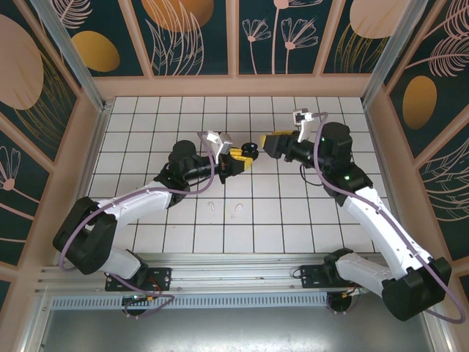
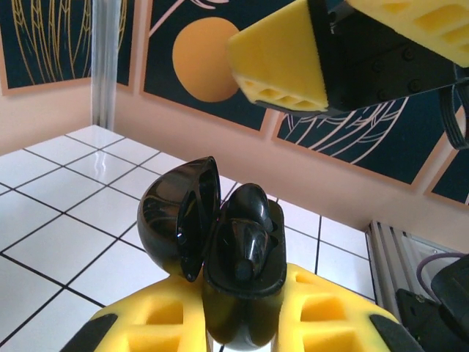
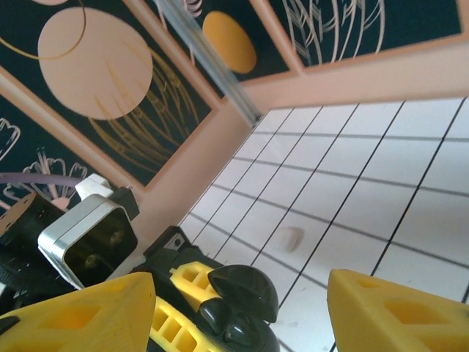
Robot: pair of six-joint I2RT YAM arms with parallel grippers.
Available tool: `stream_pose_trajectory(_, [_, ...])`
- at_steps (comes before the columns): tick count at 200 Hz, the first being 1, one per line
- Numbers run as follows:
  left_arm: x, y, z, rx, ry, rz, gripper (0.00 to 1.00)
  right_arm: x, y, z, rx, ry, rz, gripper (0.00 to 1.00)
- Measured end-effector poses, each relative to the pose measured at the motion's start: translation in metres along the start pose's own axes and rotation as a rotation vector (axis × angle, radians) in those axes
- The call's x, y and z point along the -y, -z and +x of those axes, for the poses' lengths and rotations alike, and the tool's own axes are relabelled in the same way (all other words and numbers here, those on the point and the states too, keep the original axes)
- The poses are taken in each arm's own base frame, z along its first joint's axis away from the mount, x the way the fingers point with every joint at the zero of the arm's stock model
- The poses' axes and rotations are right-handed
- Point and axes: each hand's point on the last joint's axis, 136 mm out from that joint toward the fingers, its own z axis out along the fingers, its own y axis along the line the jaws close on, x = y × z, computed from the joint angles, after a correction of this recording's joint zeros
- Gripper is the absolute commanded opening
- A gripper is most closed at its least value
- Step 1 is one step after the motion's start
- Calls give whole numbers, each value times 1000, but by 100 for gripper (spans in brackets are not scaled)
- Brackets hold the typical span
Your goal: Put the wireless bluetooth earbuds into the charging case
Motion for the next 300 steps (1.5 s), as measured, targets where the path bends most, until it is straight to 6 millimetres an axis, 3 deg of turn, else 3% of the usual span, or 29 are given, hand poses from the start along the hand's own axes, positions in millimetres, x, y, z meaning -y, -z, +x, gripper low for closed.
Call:
stream_pose_trajectory(43, [6, 0, 3, -27, 4, 36, 0, 7, -20, 25, -124, -87, -52, 56])
stream_pose_trajectory(83, [11, 0, 7, -43, 13, 65, 0, 5, -22, 29, -138, -128, -86, 43])
stream_pose_trajectory(142, [13, 0, 11, -67, 24, 77, 0, 1, -24, 32, -156, -159, -116, 46])
stream_pose_trajectory(180, [12, 0, 13, -74, 25, 76, 0, 16, -31, 47, -211, -211, -82, 53])
stream_pose_trajectory(218, [11, 1, 19, -99, 44, 69, 0, 20, -37, 59, -270, -252, -98, 45])
stream_pose_trajectory(300, [12, 1, 21, -104, 48, 73, 0, 2, -29, 61, -311, -251, -201, 43])
